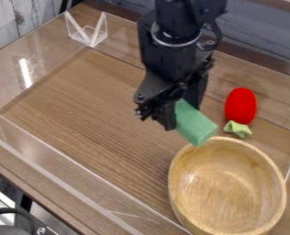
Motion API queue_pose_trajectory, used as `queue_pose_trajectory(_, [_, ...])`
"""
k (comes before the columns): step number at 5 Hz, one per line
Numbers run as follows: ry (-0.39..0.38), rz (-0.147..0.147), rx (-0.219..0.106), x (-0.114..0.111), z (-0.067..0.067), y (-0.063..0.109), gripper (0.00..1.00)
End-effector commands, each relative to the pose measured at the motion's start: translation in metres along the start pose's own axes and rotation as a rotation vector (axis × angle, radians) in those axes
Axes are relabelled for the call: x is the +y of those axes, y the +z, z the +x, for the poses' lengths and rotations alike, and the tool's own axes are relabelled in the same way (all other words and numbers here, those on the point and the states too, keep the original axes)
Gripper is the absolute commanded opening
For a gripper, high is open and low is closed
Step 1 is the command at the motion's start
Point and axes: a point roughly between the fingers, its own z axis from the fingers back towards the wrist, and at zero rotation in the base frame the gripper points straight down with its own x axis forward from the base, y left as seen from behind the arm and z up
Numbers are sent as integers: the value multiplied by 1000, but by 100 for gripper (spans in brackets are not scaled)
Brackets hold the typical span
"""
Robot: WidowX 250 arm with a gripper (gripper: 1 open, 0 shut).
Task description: Remove the green block from the brown bowl and put it on the table
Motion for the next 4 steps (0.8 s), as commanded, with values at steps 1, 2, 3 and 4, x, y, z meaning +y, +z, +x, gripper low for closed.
queue_pose_trajectory(1, [25, -50, -19, 0, 6, 7, 0])
queue_pose_trajectory(2, [67, -57, -34, -3, 4, 7, 0])
queue_pose_trajectory(3, [102, -64, -48, -7, 1, 7, 0])
queue_pose_trajectory(4, [70, -75, -45, -7, 2, 4, 0])
